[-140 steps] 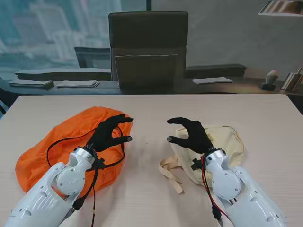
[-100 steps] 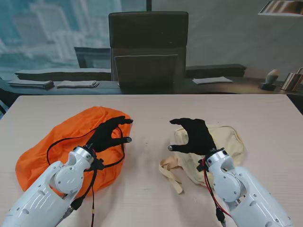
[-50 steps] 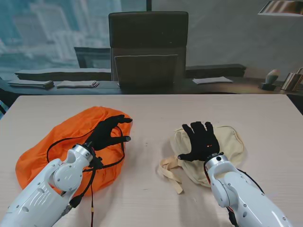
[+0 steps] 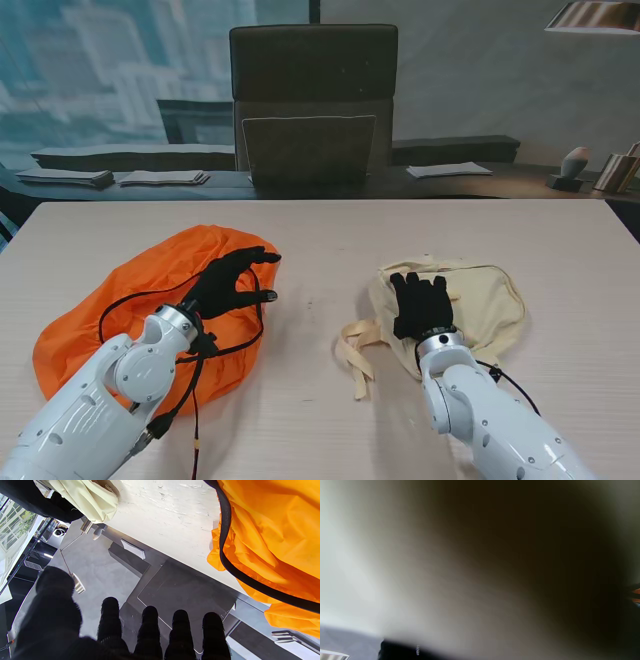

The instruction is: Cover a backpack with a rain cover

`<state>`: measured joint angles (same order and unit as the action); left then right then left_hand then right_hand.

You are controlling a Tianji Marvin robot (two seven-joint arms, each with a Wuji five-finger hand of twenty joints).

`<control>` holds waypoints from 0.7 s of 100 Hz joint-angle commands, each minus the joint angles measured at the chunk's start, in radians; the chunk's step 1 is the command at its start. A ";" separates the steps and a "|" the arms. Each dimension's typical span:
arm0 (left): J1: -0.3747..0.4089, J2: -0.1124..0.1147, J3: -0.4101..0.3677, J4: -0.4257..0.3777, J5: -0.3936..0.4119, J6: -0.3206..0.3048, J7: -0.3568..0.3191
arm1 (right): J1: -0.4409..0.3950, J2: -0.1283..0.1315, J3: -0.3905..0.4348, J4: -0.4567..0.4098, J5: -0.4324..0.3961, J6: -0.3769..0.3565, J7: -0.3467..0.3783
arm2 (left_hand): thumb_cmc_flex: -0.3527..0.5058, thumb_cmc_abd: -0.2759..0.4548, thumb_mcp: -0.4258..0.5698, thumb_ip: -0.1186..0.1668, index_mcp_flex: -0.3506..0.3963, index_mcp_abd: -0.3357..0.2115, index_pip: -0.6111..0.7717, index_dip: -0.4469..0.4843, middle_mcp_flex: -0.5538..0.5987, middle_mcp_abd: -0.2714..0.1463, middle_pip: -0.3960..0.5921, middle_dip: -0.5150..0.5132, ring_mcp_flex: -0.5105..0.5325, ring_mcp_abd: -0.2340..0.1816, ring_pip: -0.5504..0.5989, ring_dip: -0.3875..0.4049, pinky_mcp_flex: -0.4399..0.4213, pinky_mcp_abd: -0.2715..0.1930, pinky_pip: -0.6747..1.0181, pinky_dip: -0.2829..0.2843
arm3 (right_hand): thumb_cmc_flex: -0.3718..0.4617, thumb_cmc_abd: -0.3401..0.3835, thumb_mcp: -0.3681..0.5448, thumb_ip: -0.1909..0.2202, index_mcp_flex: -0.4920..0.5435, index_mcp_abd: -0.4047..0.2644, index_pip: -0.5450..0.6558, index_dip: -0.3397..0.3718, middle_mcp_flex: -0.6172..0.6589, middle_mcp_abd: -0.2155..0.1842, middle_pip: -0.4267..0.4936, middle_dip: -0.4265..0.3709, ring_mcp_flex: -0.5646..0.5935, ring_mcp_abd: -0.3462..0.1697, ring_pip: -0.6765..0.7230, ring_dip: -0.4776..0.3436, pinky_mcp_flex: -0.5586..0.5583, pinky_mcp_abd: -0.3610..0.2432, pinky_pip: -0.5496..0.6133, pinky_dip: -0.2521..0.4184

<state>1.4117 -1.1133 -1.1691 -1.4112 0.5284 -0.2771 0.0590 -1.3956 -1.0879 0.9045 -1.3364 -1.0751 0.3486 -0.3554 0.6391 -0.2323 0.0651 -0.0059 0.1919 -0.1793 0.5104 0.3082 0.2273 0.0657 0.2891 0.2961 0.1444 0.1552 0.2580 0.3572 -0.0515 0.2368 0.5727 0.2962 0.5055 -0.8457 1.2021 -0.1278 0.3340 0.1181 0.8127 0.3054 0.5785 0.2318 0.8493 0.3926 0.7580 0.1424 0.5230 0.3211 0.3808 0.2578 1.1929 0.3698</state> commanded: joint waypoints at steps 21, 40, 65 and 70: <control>-0.022 -0.001 0.025 0.023 0.003 0.014 -0.033 | 0.048 -0.040 -0.023 0.117 0.040 -0.080 -0.214 | 0.028 -0.003 0.033 0.006 -0.019 0.022 0.008 0.019 0.003 0.014 0.013 0.008 -0.015 0.004 0.004 -0.004 -0.016 0.016 -0.030 -0.020 | 0.259 -0.129 0.208 -0.160 0.659 -0.351 0.320 0.109 0.562 -0.060 0.097 0.021 0.415 0.040 0.474 0.060 0.265 0.060 0.271 0.096; -0.089 0.006 0.084 0.080 0.065 -0.004 -0.039 | 0.048 -0.043 0.046 0.128 0.040 -0.320 -0.372 | -0.003 -0.161 0.247 -0.009 -0.040 0.037 -0.058 -0.019 -0.019 0.012 0.029 0.014 -0.017 -0.008 0.018 0.000 -0.009 0.005 0.024 0.008 | 0.267 -0.181 0.263 -0.173 0.770 -0.343 0.262 0.217 0.596 -0.040 0.078 0.069 0.433 0.061 0.506 0.085 0.232 0.060 0.238 0.087; -0.256 0.000 0.232 0.186 0.131 -0.036 -0.003 | -0.041 -0.041 0.193 -0.009 0.041 -0.560 -0.408 | -0.027 -0.427 0.540 -0.095 -0.048 0.172 -0.500 -0.225 -0.093 0.019 -0.217 -0.055 -0.063 -0.028 -0.064 -0.045 -0.010 -0.051 0.035 0.010 | 0.264 -0.192 0.269 -0.179 0.784 -0.347 0.244 0.246 0.611 -0.036 0.065 0.092 0.453 0.065 0.509 0.090 0.229 0.070 0.224 0.081; -0.299 -0.001 0.270 0.209 0.126 -0.048 -0.021 | -0.064 -0.042 0.220 -0.043 0.054 -0.596 -0.387 | -0.055 -0.447 0.545 -0.104 -0.057 0.220 -0.539 -0.228 -0.118 0.027 -0.262 -0.031 -0.073 -0.033 -0.095 -0.047 -0.009 -0.059 0.007 -0.003 | 0.262 -0.189 0.270 -0.179 0.783 -0.347 0.243 0.248 0.611 -0.036 0.063 0.094 0.452 0.063 0.508 0.091 0.222 0.069 0.219 0.079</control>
<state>1.1631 -1.0996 -0.9137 -1.1967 0.6505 -0.3060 0.0765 -1.4431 -1.1334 1.1149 -1.3431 -1.0346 -0.2308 -0.7739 0.6334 -0.6189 0.5729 -0.0563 0.1879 -0.0153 0.0351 0.1048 0.1681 0.0774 0.0894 0.2564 0.1082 0.1512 0.2199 0.3346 -0.0506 0.2134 0.6138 0.3132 0.7090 -1.0527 1.3598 -0.2981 1.0205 -0.1634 0.9557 0.4796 1.1585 0.1716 0.9171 0.4674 1.1635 0.1877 1.0101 0.3971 0.6200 0.3073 1.4220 0.4469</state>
